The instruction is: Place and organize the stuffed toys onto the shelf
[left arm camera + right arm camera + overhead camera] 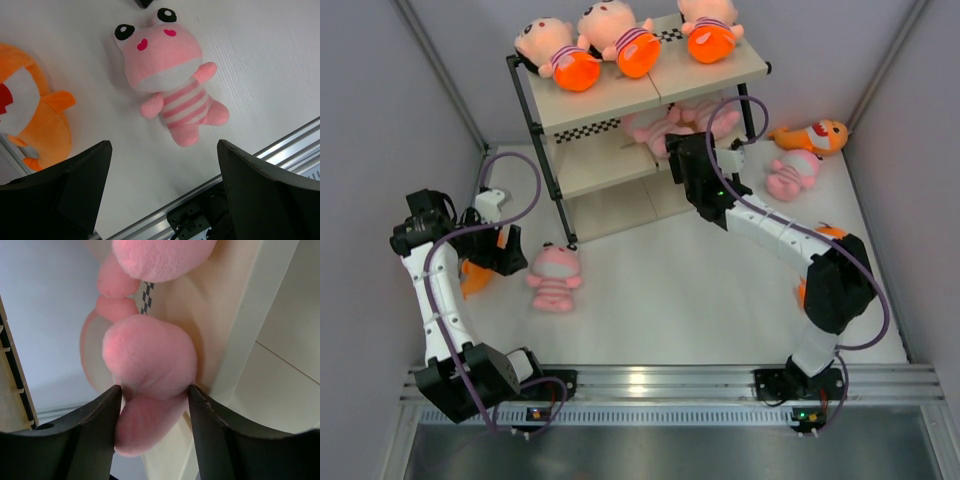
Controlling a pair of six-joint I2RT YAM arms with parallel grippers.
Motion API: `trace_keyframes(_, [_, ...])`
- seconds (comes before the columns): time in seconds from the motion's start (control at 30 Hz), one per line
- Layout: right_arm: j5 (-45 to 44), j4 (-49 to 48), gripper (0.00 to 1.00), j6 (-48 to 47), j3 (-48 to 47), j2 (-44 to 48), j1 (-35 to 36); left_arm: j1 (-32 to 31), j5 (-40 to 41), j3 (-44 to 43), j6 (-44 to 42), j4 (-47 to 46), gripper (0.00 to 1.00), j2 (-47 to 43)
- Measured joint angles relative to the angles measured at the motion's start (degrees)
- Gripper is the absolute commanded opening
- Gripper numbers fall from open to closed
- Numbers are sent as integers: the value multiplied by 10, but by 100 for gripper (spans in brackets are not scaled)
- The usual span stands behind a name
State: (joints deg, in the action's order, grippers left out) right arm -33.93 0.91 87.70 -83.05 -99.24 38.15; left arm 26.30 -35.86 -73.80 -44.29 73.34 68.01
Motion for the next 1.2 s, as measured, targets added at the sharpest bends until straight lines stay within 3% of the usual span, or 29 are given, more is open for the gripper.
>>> trace_keyframes(0.17, [1,-16,61,-7,10,6,2,0,5,0,0,0,92,0])
trace_keyframes(0.33, [4,-20,66,-80,32,54,23,0,8,3,0,0,93,0])
trace_keyframes(0.47, [11,-28,68,-151,77,149,38,0,8,4,0,0,92,0])
trace_keyframes(0.7, [-2,-3,67,-202,249,376,14,0,8,7,-3,0,92,0])
trace_keyframes(0.8, [-2,24,67,-204,315,438,-52,0,7,11,-4,0,92,0])
trace_keyframes(0.93, [42,59,67,-228,351,435,-210,0,3,12,-4,0,92,0])
trace_keyframes(1.07, [120,61,69,-278,336,338,-347,0,6,12,-4,0,92,0])
trace_keyframes(1.2, [208,59,70,-311,278,202,-431,0,8,12,-4,0,92,0])
